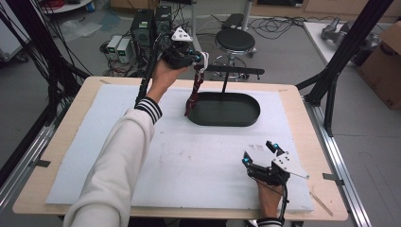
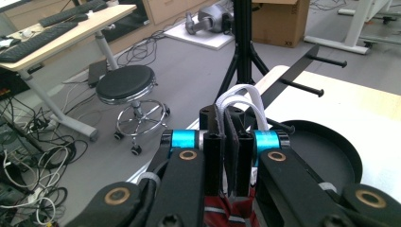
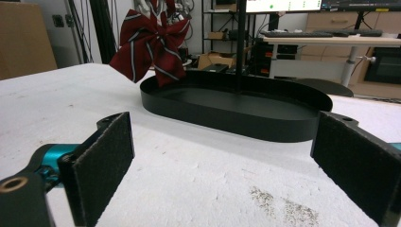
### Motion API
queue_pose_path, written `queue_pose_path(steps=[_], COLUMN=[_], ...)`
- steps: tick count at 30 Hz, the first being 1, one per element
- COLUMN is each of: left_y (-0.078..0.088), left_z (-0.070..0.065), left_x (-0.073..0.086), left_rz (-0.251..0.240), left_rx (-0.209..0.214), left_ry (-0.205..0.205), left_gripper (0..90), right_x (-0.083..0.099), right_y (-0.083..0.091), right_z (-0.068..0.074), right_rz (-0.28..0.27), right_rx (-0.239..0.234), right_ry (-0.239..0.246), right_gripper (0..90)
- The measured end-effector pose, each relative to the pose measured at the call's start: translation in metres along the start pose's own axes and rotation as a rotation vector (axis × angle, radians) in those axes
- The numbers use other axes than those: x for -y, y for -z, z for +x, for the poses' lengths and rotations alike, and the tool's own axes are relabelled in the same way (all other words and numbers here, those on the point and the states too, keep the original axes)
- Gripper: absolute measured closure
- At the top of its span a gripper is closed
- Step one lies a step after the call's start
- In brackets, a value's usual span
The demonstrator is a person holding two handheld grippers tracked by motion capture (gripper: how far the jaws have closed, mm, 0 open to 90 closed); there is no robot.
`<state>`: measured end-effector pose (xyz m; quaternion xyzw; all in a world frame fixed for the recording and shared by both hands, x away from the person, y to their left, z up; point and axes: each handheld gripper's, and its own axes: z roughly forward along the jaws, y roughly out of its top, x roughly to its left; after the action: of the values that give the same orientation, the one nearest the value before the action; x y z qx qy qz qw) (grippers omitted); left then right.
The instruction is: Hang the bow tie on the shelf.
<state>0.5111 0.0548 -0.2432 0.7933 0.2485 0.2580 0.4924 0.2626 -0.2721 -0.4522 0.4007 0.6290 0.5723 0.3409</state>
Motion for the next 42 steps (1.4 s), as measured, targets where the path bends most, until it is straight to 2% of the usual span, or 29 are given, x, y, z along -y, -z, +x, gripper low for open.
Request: queue_pose_path(steps=[4, 16, 21, 23, 26, 32, 40, 42], left_y=[-0.005, -0.021, -0.023, -0.024, -0.026, -0.026, -0.028, -0.028], left_z=[-0.003, -0.003, -0.001, -0.001, -0.001, 0.000, -0.002, -0.002], left_x=[0.002, 0.013, 0.018, 0.020, 0.025, 0.033, 0.036, 0.038], left_rz=[0.002, 0.088, 0.124, 0.145, 0.160, 0.175, 0.216, 0.218], left_rx=[0.005, -0.016, -0.027, -0.038, -0.045, -0.060, -0.070, -0.084], left_ry=[-0.002, -0.011, -0.005, -0.023, -0.015, 0.000, -0.015, -0.012], left_gripper=[86.5, 86.4, 86.4, 86.4, 86.4, 86.2, 85.1, 83.8], right_x=[0.000, 0.000, 0.000, 0.000, 0.000, 0.000, 0.000, 0.000], right_y=[0.000, 0.000, 0.000, 0.000, 0.000, 0.000, 0.000, 0.000], right_z=[0.000, 0.000, 0.000, 0.000, 0.000, 0.000, 0.000, 0.000], right_rz=[0.000, 0.000, 0.001, 0.000, 0.000, -0.001, -0.003, -0.004], right_rx=[0.001, 0.000, -0.001, 0.000, 0.000, 0.000, 0.001, 0.002], right_ry=[0.000, 0.001, 0.001, 0.001, 0.002, 0.005, 0.008, 0.008], right_gripper=[5.8, 5.8, 5.9, 5.8, 5.8, 5.8, 5.8, 5.8])
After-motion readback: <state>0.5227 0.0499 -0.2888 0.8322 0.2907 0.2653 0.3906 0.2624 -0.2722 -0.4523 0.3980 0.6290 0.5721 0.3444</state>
